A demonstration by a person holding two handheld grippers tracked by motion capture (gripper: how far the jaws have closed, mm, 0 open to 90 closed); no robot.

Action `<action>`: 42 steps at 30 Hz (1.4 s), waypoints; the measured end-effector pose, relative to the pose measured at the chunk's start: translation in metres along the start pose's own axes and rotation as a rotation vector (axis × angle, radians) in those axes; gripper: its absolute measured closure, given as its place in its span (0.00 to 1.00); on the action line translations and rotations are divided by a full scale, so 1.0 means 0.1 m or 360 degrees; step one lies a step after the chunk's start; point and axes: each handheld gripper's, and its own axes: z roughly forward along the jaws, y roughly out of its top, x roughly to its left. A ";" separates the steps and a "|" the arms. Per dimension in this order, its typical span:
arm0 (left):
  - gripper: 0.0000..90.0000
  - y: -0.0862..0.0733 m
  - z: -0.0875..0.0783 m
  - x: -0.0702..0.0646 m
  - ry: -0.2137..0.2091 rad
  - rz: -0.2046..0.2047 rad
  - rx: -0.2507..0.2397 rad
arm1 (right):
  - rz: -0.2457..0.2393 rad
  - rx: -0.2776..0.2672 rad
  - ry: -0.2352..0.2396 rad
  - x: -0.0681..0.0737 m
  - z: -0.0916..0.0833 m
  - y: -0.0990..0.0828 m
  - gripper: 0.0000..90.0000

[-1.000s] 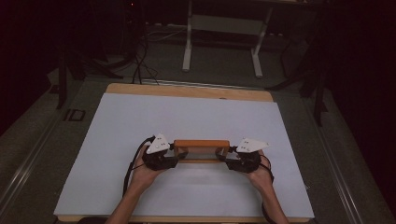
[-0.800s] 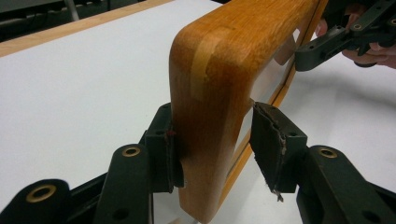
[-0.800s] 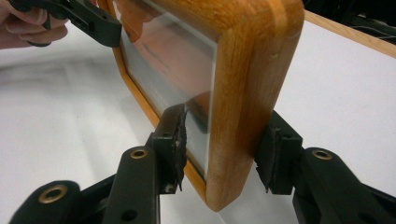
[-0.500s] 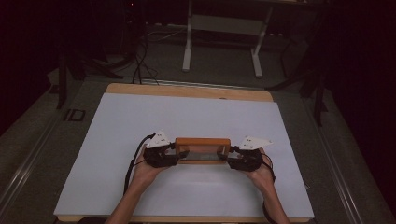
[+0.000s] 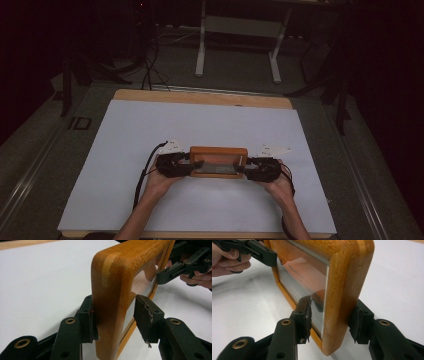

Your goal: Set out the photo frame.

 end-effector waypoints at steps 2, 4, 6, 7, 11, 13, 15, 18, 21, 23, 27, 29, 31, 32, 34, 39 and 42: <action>0.60 -0.01 0.02 0.01 -0.0004 -0.0015 0.0010 | 0.0018 0.0012 0.0000 -0.02 0.01 -0.02 0.62; 0.60 -0.01 0.04 0.01 -0.0006 -0.0023 0.0020 | 0.0036 0.0022 0.0000 -0.03 0.02 -0.03 0.62; 0.60 -0.01 0.05 0.02 -0.0010 -0.0033 0.0023 | 0.0049 0.0028 0.0002 -0.04 0.02 -0.04 0.62; 0.60 -0.02 0.06 0.02 -0.0012 -0.0037 0.0025 | 0.0057 0.0029 0.0005 -0.05 0.02 -0.04 0.62; 0.60 -0.03 0.09 0.03 -0.0023 -0.0084 0.0039 | 0.0085 0.0039 0.0013 -0.07 0.03 -0.05 0.62; 0.60 -0.03 0.10 0.03 -0.0018 -0.0092 0.0029 | 0.0102 0.0047 0.0015 -0.08 0.04 -0.07 0.62; 0.60 -0.03 0.10 0.03 -0.0014 -0.0092 0.0029 | 0.0116 0.0046 0.0024 -0.09 0.04 -0.08 0.62; 0.60 -0.03 0.11 0.03 -0.0008 -0.0094 0.0026 | 0.0135 0.0048 0.0031 -0.11 0.05 -0.08 0.61; 0.60 -0.04 0.12 0.04 -0.0006 -0.0110 0.0014 | 0.0151 0.0042 0.0039 -0.13 0.06 -0.09 0.61; 0.60 -0.04 0.13 0.06 -0.0006 -0.0122 0.0008 | 0.0157 0.0037 0.0044 -0.14 0.07 -0.09 0.61; 0.59 -0.05 0.15 0.08 0.0000 -0.0145 -0.0006 | 0.0176 0.0031 0.0046 -0.17 0.08 -0.10 0.61; 0.59 -0.05 0.15 0.08 -0.0001 -0.0150 -0.0008 | 0.0184 0.0028 0.0048 -0.17 0.09 -0.10 0.61; 0.59 -0.05 0.16 0.09 -0.0003 -0.0151 -0.0010 | 0.0192 0.0023 0.0053 -0.18 0.09 -0.10 0.61; 0.59 -0.05 0.16 0.09 -0.0002 -0.0156 -0.0014 | 0.0196 0.0019 0.0055 -0.18 0.10 -0.10 0.61; 0.59 -0.05 0.16 0.09 -0.0003 -0.0156 -0.0014 | 0.0199 0.0014 0.0058 -0.19 0.10 -0.11 0.61; 0.59 -0.05 0.16 0.09 0.0002 -0.0158 -0.0014 | 0.0196 0.0014 0.0057 -0.19 0.10 -0.11 0.61; 0.59 -0.05 0.16 0.08 0.0009 -0.0153 -0.0010 | 0.0194 0.0015 0.0057 -0.19 0.10 -0.11 0.61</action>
